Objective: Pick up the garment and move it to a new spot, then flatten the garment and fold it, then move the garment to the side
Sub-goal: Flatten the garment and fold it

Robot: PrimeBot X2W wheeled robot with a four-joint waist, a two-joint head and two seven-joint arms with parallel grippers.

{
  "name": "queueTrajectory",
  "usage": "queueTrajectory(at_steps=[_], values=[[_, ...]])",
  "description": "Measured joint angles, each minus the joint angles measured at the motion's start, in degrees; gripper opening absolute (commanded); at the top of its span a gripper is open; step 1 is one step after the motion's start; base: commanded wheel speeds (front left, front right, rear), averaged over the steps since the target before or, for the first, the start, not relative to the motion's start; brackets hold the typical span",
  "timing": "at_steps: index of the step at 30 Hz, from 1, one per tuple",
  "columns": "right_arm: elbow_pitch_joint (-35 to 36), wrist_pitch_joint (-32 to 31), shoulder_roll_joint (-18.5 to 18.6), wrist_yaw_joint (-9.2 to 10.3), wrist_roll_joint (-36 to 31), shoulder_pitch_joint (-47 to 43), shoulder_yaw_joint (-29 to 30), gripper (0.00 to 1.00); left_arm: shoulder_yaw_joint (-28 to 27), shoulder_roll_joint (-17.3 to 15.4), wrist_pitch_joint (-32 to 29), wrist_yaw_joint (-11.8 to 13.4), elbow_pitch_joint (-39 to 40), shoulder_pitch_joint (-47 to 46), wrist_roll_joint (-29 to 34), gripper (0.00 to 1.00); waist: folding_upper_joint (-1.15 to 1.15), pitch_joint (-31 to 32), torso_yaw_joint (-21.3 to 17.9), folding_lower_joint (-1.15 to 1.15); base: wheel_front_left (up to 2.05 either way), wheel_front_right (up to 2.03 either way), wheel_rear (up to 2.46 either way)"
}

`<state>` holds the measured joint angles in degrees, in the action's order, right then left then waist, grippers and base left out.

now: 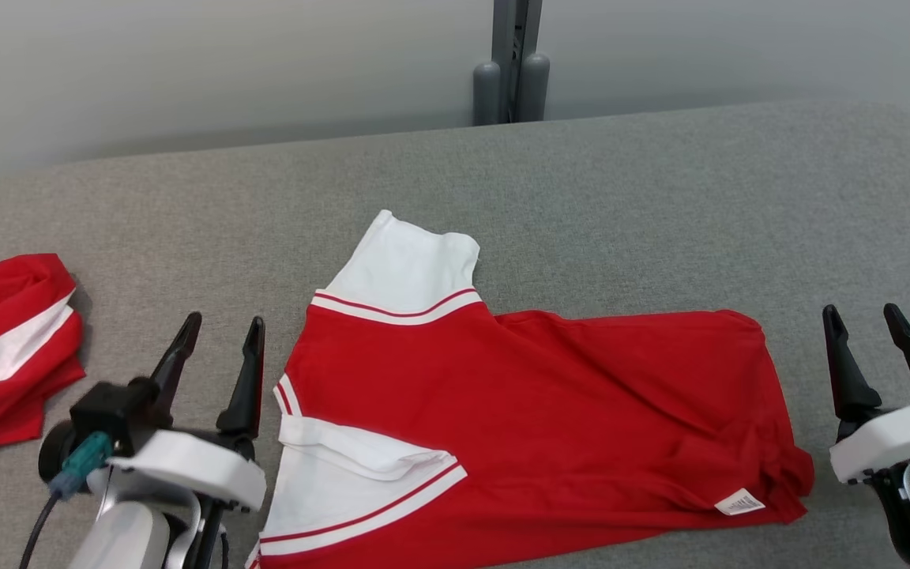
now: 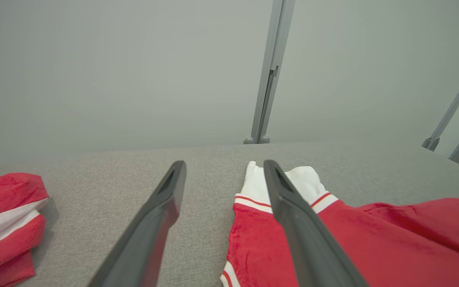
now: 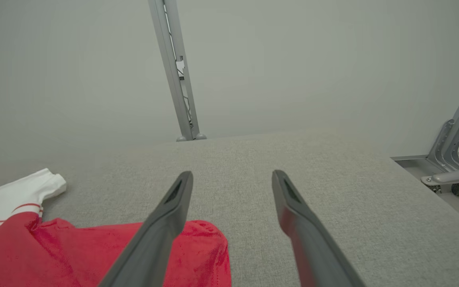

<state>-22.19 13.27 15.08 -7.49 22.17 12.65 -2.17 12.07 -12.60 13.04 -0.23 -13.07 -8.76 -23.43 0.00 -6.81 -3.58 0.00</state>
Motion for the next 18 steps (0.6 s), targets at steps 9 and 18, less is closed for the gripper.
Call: queueTrajectory(at_steps=[9, 18], values=[[-12.3, -7.2, 3.0, 0.0, 7.5, 12.5, -9.6, 1.0, 3.6, -4.4, -13.2, -4.2, -4.3, -15.9, 1.2, 1.0, 0.0, -5.6, -1.6, 0.0, 0.0, 0.0, 0.0], [-19.3, -9.4, 1.9, 0.0, 15.2, 21.1, -19.7, 1.0, 8.1, -7.6, -26.7, -6.9, -10.1, -29.9, -3.8, 1.0, 0.0, -11.4, -4.2, 0.0, 0.0, 0.0, 0.0]])
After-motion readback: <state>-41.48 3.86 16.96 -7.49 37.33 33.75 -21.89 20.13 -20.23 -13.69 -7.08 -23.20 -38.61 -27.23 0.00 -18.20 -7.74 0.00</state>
